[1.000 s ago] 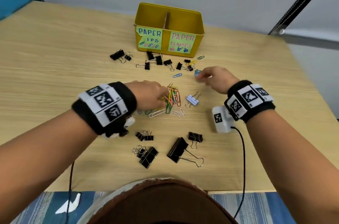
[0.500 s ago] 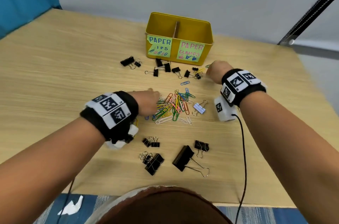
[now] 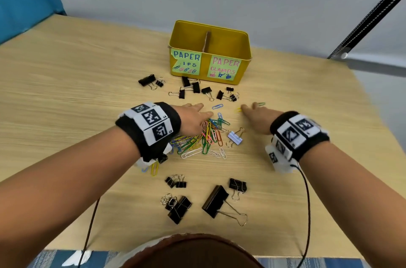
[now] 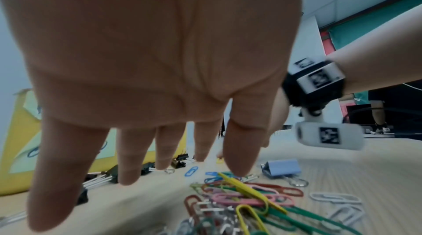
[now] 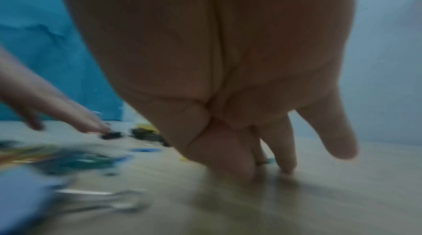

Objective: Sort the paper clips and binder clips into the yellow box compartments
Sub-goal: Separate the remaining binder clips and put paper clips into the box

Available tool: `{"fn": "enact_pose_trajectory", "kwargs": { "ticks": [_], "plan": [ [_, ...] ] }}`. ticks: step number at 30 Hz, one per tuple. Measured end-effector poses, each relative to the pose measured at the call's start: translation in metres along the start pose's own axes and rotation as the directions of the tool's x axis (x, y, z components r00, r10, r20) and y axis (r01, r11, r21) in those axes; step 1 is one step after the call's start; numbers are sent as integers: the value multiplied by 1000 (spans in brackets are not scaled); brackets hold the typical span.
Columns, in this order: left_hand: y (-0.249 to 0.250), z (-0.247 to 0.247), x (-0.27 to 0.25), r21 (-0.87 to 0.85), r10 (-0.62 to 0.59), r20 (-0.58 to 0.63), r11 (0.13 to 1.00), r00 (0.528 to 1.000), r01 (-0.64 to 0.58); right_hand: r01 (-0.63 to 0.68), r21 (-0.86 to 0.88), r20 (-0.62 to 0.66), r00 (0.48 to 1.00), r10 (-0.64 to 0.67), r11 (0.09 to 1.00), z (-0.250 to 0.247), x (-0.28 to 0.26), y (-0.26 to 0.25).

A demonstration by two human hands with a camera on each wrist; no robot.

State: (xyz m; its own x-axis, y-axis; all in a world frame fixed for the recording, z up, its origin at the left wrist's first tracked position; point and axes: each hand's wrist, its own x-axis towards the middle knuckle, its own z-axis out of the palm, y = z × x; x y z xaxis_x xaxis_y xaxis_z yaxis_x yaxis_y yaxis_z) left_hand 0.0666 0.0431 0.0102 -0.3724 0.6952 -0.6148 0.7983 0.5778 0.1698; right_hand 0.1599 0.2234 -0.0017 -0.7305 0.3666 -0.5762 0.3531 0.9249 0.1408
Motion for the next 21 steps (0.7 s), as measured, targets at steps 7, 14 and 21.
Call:
{"fn": "enact_pose_trajectory", "kwargs": {
  "ticks": [7,14,21],
  "plan": [
    [-24,9,-21,-87,2,-113,996,994,-12,217,318,-244,959,-142,923,6,-30,-27],
    [-44,24,-34,-42,-172,-116,985,978,169,126,278,-230,971,-61,952,22,-30,-19],
    [-52,22,-36,-189,-158,-190,974,969,122,126,398,-289,957,-6,909,18,-37,-6]
  ]
}}
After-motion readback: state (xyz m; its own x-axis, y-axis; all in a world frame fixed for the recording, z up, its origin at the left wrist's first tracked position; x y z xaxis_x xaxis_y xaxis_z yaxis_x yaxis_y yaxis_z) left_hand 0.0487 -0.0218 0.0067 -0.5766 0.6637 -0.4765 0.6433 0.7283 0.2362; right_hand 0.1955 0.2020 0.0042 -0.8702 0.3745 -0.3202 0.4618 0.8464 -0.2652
